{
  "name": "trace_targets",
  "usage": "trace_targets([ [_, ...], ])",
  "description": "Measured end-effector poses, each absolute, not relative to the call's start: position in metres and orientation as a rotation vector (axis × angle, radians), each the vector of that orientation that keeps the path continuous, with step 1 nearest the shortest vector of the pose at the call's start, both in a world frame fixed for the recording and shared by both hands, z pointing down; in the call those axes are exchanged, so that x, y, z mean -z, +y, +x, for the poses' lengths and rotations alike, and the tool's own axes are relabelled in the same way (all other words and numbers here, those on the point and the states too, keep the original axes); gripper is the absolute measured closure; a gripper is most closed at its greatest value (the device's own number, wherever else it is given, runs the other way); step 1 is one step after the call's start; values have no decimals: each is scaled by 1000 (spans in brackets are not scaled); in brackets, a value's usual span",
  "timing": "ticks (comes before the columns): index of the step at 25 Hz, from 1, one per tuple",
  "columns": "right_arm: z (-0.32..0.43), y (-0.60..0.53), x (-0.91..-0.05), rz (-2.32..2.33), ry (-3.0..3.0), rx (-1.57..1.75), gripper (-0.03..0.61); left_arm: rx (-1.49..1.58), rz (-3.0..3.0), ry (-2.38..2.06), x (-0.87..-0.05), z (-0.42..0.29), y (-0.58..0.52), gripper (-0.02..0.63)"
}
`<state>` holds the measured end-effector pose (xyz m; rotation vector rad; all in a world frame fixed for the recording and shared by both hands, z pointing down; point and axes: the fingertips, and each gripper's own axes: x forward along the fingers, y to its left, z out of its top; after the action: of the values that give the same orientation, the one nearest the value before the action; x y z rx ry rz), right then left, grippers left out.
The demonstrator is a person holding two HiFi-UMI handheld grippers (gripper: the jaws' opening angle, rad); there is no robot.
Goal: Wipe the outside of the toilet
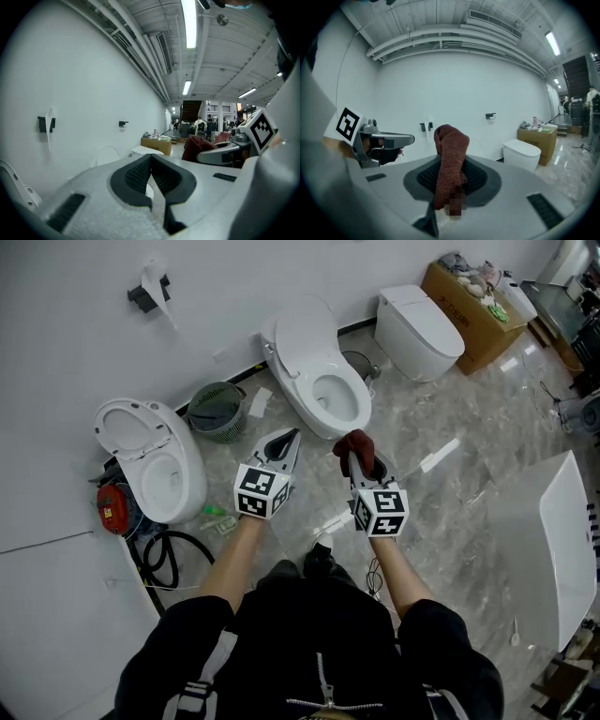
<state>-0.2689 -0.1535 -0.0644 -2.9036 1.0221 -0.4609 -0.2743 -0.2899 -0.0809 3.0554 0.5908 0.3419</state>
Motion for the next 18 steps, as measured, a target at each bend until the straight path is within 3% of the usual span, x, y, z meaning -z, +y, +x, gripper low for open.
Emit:
trace_targets([
  [10,-195,-188,40,-2864,1182,541,491,-381,3071,457,65,-213,-325,606],
  [18,-136,-237,-15,-2880,1195,572,491,-399,3050,408,7,-152,-373,606],
])
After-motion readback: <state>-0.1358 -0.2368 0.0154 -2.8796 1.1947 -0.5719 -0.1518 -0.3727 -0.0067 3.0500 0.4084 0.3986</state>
